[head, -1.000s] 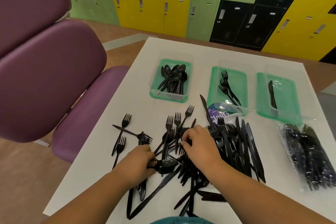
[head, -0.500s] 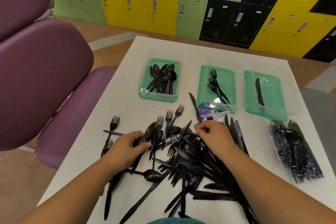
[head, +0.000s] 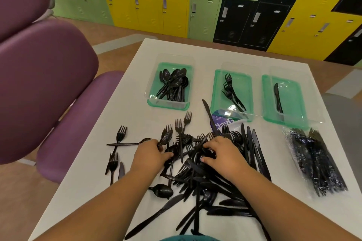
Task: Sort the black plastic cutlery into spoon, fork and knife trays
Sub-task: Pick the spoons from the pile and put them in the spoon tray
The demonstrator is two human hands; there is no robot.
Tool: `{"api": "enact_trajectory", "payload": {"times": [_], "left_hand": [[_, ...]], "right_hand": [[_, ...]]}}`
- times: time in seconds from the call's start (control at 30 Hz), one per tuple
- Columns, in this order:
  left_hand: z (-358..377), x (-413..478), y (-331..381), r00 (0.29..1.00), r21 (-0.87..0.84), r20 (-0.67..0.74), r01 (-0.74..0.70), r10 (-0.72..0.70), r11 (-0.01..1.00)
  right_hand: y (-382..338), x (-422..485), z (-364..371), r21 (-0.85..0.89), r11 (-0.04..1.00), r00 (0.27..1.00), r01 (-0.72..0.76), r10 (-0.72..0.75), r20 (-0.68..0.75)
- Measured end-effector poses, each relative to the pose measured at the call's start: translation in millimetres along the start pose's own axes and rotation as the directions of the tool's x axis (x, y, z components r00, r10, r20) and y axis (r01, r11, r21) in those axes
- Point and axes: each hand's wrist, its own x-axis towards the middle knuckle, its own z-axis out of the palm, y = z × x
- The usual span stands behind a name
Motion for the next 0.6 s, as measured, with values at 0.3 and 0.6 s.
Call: {"api": "enact_trajectory", "payload": {"times": [0.3, 0.6], "left_hand": [[-3, 3, -1, 0.999, 0.038, -0.034, -0.026, 0.028, 0.999], [-9, -4, -13, 0.998, 0.136, 0.038, -0.047, 0.042, 0.990]], "right_hand": [[2, -1, -3, -0.099, 0.990, 0.995, 0.101, -0.103, -0.013], [4, 0, -1, -0.223, 0.956, 0.981, 0.192, -0.195, 0.008]]}}
